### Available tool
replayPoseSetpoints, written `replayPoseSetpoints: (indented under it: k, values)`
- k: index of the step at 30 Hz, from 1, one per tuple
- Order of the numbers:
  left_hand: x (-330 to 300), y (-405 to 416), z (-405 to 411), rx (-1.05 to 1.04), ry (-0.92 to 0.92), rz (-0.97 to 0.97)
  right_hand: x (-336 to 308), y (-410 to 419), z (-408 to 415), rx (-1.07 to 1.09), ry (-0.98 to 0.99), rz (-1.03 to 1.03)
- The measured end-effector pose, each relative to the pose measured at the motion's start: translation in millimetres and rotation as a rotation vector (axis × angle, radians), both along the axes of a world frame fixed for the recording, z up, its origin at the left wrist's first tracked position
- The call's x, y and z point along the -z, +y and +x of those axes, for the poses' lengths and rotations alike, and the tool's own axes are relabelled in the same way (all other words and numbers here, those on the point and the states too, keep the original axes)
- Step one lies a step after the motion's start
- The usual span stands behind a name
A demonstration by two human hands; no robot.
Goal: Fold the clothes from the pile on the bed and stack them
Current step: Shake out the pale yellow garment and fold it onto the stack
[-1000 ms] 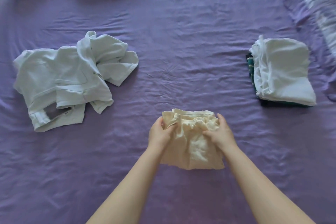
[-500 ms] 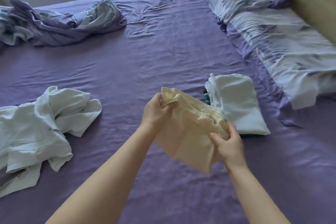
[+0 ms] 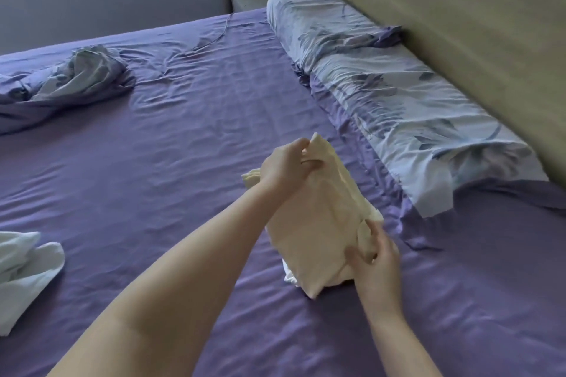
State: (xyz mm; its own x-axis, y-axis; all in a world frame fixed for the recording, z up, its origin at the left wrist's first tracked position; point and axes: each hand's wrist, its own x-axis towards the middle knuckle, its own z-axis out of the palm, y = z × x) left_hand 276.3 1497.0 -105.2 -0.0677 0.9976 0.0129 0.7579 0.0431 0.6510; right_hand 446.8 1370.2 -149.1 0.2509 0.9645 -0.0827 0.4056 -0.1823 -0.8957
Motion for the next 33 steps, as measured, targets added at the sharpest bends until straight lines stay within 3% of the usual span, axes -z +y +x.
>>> replayPoseSetpoints:
  k: [6,9,11,15,17,22,26,30,33]
  values:
    - [38.8,22.3,32.4,0.097,0.085,-0.038,39.8,-0.7,8.3,-0.026,-0.095,-0.196]
    - [49.5,23.8,40.8,0.213,0.311,-0.028,45.9,-5.6,9.2,-0.097,-0.487,-0.174]
    - [55.4,14.3,38.9,0.239,0.454,0.040,48.6,-4.6,10.3,-0.146,-0.647,-0.107]
    - [72.6,-25.7,24.7,0.141,0.402,0.256,50.3,6.6,12.2,-0.293,-0.866,0.087]
    - [89.4,-44.2,18.5,0.100,0.426,0.318,53.6,12.0,10.0,-0.409,-0.891,0.108]
    - [132.5,-68.2,8.9,0.214,0.506,-0.081,79.6,19.9,5.1,-0.586,-0.786,-0.101]
    - [152.0,-68.4,5.2,0.262,0.550,-0.186,103.1,20.3,2.3,-0.618,-0.871,-0.223]
    - [148.0,-68.7,5.1,0.260,0.527,-0.230,104.3,19.8,-4.2,-0.603,-0.951,-0.236]
    - [135.4,-77.1,-2.4,0.258,0.489,-0.212,84.5,17.9,-14.9,-0.527,-0.900,-0.188]
